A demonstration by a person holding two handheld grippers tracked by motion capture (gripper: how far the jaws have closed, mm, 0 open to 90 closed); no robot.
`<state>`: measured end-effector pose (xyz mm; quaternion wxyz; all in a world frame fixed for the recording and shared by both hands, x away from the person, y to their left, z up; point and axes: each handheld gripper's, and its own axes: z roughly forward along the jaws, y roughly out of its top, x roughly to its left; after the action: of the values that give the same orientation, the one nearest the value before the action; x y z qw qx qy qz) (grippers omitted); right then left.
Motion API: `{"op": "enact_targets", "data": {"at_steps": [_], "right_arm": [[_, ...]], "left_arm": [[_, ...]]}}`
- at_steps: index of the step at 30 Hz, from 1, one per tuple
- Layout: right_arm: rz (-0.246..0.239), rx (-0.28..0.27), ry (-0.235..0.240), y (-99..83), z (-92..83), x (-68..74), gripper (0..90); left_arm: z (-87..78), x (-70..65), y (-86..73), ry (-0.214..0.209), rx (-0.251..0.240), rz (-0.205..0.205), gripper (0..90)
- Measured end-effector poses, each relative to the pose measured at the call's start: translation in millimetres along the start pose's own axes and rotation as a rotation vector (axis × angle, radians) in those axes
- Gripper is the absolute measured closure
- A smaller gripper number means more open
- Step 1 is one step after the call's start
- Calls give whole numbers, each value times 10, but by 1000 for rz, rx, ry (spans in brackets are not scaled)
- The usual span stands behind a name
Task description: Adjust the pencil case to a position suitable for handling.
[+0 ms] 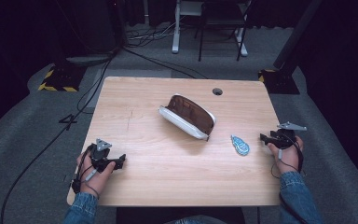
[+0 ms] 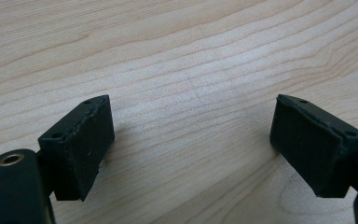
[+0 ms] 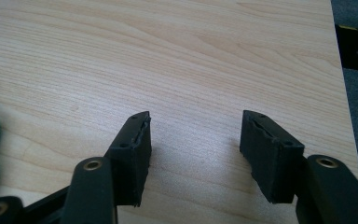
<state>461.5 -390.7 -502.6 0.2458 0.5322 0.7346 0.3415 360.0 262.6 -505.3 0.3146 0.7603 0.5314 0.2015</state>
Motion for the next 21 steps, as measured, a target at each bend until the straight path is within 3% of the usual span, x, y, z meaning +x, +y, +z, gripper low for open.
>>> {"op": "enact_targets", "data": {"at_steps": [7,10,13,21], "right_arm": [[-7,-1,9,-7,-9,2,438],[-9,-3,21,-17,-26,11,480],[14,0,44,-13,-46,12,490],[16,-15,53,93,-221,47,489]], "left_arm": [[0,1,1,0,1,0,138],[4,2,5,-1,0,4,137],[8,1,9,-4,1,5,135],[12,3,13,-6,0,7,134]]}}
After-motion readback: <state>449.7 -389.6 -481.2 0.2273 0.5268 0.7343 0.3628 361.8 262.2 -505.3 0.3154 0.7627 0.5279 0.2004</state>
